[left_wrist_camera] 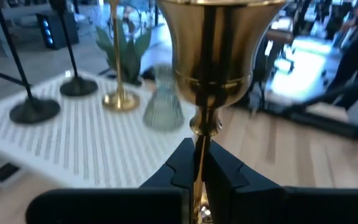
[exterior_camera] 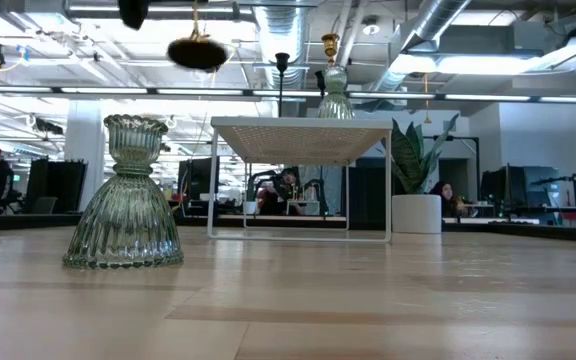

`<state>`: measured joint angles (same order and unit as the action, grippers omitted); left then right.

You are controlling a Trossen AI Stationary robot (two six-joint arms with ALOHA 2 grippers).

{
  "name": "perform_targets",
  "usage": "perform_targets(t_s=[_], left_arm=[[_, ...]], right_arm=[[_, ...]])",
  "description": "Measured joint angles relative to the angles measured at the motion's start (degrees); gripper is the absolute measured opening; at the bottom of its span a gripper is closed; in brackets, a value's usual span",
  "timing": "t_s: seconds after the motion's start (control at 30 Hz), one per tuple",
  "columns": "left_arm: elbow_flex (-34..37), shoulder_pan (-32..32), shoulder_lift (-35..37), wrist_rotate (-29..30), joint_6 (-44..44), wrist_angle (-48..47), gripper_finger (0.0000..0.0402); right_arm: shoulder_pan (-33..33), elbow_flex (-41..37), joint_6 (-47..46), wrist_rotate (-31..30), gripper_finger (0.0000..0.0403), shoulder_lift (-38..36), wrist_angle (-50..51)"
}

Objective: Pick & Place candle stick holders
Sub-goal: Put the gold candle holder aligned with the other gold candle holder on the shelf

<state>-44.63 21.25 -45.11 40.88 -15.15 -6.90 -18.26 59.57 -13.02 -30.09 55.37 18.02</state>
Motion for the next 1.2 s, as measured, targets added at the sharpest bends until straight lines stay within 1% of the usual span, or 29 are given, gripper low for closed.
perform_targets(t_s=[0.1, 0.2, 0.27, 0.37, 0.47, 0.57, 0.63, 0.7, 0.87, 0.93, 1.2], left_arm=[[-4.10, -1.70, -1.76, -0.15, 0.69, 0.04, 0.0015], [-7.70, -4.04, -4.73, -0.14, 5.89, 0.11, 0.0015], [-9.86, -6.32, -7.31, -0.25, 9.02, 0.22, 0.0015], [-12.55, -10.85, -10.93, -0.65, 11.28, 0.50, 0.0017], [-14.07, -16.45, -14.04, -5.14, 12.19, 0.74, 0.0017], [-14.51, -22.50, -16.85, -13.24, 11.53, 2.01, 0.0015], [-14.51, -25.70, -18.46, -16.71, 11.40, 4.52, 0.0015], [-14.53, -28.04, -19.51, -17.54, 11.40, 6.12, 0.0015], [-14.57, -32.85, -20.91, -23.15, 10.31, 8.68, 0.0015], [-14.57, -34.36, -21.54, -24.51, 9.86, 8.80, 0.0015], [-14.57, -37.62, -25.10, -27.78, 9.72, 11.33, 0.0015]], right_arm=[[0.00, 0.00, 0.00, 0.00, 0.0000, 0.01, 0.00], [0.00, 0.00, -0.02, 0.00, 0.0000, 0.00, -0.04], [0.00, 0.00, -0.04, 0.00, 0.0000, 0.01, -0.04], [-0.02, 0.00, -0.11, 0.00, 0.0000, 0.00, -0.07], [-0.02, 0.00, -0.11, 0.00, 0.0000, 0.00, -0.08], [-0.02, 0.00, -0.11, 0.00, 0.0000, 0.01, -0.09], [-0.02, 0.00, -0.11, 0.01, 0.0000, 0.01, -0.08], [-0.06, 0.00, -0.11, 0.02, 0.0000, 0.00, -0.09], [-0.10, 0.00, -0.03, 0.02, 0.0000, 0.01, 0.00], [-0.09, 0.00, 0.00, 0.00, 0.0000, 0.00, 0.04], [-0.09, 0.00, 0.02, 0.00, 0.0000, 0.02, 0.22]])
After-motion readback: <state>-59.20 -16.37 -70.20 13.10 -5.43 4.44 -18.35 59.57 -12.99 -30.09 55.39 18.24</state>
